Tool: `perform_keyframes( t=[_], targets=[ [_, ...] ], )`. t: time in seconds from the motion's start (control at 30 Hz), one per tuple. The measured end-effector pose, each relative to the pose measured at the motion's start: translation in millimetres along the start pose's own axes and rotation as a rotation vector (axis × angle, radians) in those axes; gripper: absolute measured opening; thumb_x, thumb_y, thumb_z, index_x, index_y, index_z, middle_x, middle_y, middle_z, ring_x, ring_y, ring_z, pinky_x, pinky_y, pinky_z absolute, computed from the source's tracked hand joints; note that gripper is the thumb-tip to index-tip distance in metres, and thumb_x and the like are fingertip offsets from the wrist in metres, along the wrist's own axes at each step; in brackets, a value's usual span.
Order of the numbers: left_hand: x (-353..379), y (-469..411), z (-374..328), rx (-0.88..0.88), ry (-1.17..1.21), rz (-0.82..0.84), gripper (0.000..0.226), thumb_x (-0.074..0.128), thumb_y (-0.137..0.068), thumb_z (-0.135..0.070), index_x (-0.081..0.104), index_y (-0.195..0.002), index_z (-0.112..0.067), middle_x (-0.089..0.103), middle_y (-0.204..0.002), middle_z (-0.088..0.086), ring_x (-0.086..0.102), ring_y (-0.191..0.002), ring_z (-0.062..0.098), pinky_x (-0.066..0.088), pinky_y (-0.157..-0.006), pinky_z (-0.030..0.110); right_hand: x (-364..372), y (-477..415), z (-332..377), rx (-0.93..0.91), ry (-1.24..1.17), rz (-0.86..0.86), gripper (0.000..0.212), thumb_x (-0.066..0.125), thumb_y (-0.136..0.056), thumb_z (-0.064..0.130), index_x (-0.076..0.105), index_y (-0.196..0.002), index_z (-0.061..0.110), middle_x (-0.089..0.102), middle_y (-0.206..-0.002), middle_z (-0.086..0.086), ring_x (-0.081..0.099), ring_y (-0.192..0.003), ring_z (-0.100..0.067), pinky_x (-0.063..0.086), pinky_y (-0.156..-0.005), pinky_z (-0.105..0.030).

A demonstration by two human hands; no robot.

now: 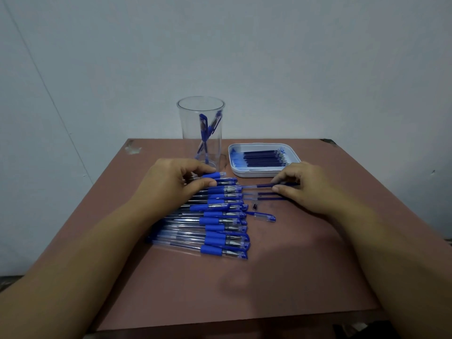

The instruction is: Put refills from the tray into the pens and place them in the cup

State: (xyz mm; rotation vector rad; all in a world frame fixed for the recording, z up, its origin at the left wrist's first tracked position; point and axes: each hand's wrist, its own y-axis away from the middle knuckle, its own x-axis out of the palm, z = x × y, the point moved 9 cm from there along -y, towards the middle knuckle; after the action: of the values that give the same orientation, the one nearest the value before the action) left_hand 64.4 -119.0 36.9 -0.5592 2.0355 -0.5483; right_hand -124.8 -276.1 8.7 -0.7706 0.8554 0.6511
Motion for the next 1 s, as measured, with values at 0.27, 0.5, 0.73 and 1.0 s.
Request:
perform_keyframes(
  t=[0.27,0.5,0.73,1.0],
  targets=[
    [1.6,-0.3,0.3,-0.002,0.007,0.01,0.036,0.063,-0.073,-0.052,0.075,-0.102,-0.033,0.057,-0.067,-0.04,0.06,-0.072,-0.01,0.041,-0.062,0.007,-10.2,-0.3,0.6,-0.008,0.007,-0.071,0.009,0.076,-0.083,0.022,0.074,-0.091,0.026,0.061,-0.082,0.02,0.049,-0.088,0.011,0.034,-0.07,-0.001],
    [-1.8,-1.3,0.3,0.009,0.001,-0.005,0.037,0.061,-0.074,-0.056,0.074,-0.102,-0.035,0.059,-0.071,-0.038,0.062,-0.074,-0.005,0.047,-0.062,0.013,-28.8,-27.9,10.8,0.058,0.042,0.019,0.006,0.067,-0.09,0.026,0.069,-0.095,0.029,0.055,-0.086,0.022,0.052,-0.082,0.004,0.033,-0.064,0.001],
    [-1.2,-2.6,7.0,-0.001,-0.026,0.002,0.039,0.062,-0.075,-0.055,0.075,-0.104,-0.033,0.064,-0.083,-0.03,0.063,-0.079,-0.002,0.051,-0.065,0.017,-10.1,-61.4,-12.4,0.2,0.028,0.266,0.021,0.076,-0.082,0.029,0.074,-0.102,0.023,0.065,-0.091,0.013,0.056,-0.077,0.003,0.036,-0.052,-0.001],
    [2.5,-3.4,5.2,0.007,-0.032,0.027,0.037,0.061,-0.076,-0.054,0.074,-0.104,-0.034,0.06,-0.081,-0.035,0.062,-0.075,-0.006,0.049,-0.064,0.015,1.4,-67.3,-22.5,0.201,0.092,0.328,0.005,0.073,-0.086,0.022,0.073,-0.086,0.027,0.062,-0.073,0.015,0.056,-0.056,0.01,0.036,-0.045,-0.004]
  ],
)
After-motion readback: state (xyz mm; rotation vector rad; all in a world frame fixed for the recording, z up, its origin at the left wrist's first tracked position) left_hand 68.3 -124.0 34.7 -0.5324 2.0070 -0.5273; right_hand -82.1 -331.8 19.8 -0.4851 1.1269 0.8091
